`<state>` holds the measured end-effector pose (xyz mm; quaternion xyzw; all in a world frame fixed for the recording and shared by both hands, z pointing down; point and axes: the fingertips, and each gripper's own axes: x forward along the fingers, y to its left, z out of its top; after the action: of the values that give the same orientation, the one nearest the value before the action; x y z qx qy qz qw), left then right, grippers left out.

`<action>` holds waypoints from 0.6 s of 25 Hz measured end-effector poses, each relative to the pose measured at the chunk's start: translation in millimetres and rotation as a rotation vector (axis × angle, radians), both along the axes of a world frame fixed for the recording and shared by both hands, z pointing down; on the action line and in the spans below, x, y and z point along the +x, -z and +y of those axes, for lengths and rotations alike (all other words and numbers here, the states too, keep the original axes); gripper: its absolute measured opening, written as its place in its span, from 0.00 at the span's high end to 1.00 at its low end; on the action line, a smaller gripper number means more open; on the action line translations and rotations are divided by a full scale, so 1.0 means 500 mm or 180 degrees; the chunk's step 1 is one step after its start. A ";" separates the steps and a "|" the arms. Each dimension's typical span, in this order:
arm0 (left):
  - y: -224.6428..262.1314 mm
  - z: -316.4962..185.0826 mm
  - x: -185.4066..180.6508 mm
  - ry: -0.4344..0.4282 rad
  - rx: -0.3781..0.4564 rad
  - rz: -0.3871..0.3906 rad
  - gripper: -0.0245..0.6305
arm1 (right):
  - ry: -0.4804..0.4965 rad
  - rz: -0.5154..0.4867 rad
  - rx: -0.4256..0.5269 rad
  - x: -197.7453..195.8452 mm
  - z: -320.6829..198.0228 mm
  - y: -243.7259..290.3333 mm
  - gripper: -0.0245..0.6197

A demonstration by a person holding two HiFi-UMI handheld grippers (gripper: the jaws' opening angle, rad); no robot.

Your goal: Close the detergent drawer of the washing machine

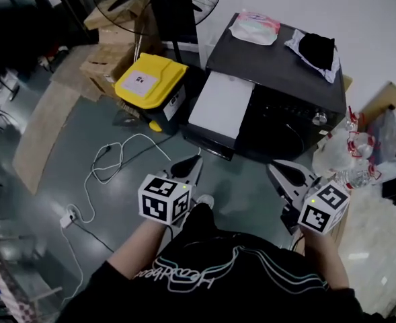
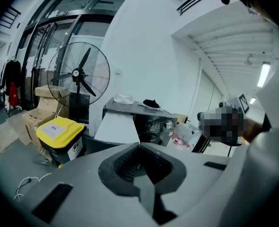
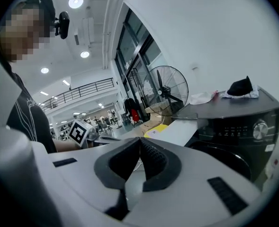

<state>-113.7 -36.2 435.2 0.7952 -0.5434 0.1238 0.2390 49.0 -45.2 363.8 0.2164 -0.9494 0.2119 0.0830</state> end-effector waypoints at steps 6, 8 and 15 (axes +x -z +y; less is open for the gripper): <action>-0.087 -0.060 -0.029 -0.0096 -0.0224 -0.0091 0.92 | -0.0303 -0.0220 -0.0306 0.004 -0.050 -0.016 0.92; -0.119 -0.076 -0.038 -0.0098 -0.0276 -0.0115 0.92 | -0.0370 -0.0192 -0.0342 0.007 -0.059 -0.029 0.92; -0.201 -0.135 -0.057 -0.0122 -0.0426 -0.0293 0.92 | -0.0592 -0.0280 -0.0555 0.015 -0.080 -0.075 0.92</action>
<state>-142.2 -103.6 535.5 0.7811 -0.5290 0.2008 0.2640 56.3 -85.4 401.4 0.2860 -0.9060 0.3096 0.0398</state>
